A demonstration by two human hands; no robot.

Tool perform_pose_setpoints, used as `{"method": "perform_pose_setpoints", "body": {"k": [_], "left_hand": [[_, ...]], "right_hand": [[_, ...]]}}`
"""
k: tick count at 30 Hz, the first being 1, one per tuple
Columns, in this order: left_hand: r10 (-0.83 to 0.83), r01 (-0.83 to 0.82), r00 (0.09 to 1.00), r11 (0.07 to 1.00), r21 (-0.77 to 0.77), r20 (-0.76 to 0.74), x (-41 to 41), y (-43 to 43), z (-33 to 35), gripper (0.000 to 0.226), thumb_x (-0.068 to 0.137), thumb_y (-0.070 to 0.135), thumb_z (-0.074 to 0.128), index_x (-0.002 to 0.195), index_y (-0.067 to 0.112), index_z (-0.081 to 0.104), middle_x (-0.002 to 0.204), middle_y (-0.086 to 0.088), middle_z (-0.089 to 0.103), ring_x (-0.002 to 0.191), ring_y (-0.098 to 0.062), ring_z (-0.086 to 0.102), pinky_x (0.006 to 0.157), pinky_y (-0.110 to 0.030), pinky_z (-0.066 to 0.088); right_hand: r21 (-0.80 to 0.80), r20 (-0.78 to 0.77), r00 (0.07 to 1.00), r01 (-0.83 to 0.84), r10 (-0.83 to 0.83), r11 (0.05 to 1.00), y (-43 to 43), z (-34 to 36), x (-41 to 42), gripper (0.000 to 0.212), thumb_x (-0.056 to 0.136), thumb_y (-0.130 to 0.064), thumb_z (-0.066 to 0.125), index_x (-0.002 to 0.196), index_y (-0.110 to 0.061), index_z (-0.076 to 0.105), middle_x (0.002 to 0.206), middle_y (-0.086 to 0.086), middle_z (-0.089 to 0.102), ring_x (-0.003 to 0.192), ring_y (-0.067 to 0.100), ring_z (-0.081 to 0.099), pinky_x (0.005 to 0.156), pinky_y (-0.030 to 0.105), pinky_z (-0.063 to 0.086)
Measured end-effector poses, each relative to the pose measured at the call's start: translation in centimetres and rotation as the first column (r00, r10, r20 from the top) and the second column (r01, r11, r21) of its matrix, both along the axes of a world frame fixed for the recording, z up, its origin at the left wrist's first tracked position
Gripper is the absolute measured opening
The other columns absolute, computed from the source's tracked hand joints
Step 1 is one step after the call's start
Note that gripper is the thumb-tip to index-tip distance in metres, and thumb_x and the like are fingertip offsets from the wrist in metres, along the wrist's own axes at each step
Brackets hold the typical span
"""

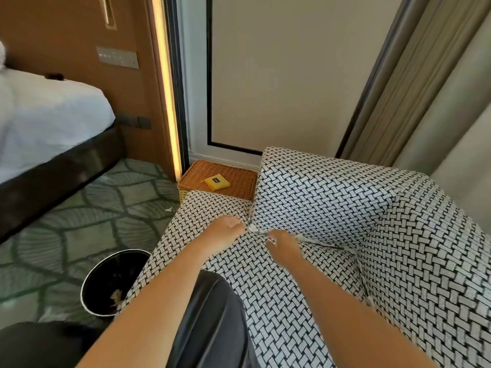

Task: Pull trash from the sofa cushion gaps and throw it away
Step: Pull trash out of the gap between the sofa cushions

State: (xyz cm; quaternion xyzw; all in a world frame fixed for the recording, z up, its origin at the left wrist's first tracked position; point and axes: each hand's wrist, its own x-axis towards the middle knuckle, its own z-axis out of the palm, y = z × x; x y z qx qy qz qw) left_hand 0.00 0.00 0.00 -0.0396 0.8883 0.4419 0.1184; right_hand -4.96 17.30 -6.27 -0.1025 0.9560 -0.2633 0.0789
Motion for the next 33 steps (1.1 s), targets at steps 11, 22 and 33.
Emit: {"method": "perform_pose_setpoints", "body": {"k": [11, 22, 33], "left_hand": [[0.015, -0.011, 0.999, 0.997, -0.079, 0.048, -0.8, 1.8, -8.1, 0.024, 0.097, 0.021, 0.042, 0.115, 0.011, 0.053, 0.115, -0.008, 0.053, 0.092, -0.016, 0.053, 0.086, -0.03, 0.046], [0.02, 0.014, 0.989, 0.974, -0.225, 0.148, -6.5, 2.3, -12.7, 0.043, 0.096, 0.018, 0.042, 0.138, 0.01, 0.035, 0.14, -0.014, 0.031, 0.12, -0.03, 0.046, 0.089, -0.031, 0.043], [-0.027, -0.025, 0.992, 0.921, -0.389, -0.127, -11.9, 3.5, -16.3, 0.041, 0.094, 0.026, 0.047, 0.134, 0.027, 0.039, 0.122, -0.003, 0.043, 0.118, -0.022, 0.04, 0.098, -0.039, 0.037]], "right_hand": [[-0.071, 0.085, 0.978, 0.199, -0.193, 0.977, -0.3, -8.4, 1.5, 0.04, 0.094, -0.015, 0.048, 0.133, -0.009, 0.044, 0.135, 0.005, 0.048, 0.121, 0.018, 0.047, 0.095, 0.021, 0.042], [0.226, -0.228, 0.952, 0.255, -0.203, 0.94, -1.4, -12.2, -1.7, 0.05, 0.094, -0.047, 0.033, 0.139, -0.025, 0.034, 0.144, -0.006, 0.035, 0.135, 0.015, 0.025, 0.113, 0.037, 0.019], [0.107, -0.294, 0.808, 0.559, -0.511, 0.822, -2.0, -12.5, -6.2, 0.049, 0.089, -0.045, 0.048, 0.131, -0.019, 0.045, 0.133, 0.006, 0.047, 0.126, 0.024, 0.038, 0.107, 0.042, 0.025]]}}
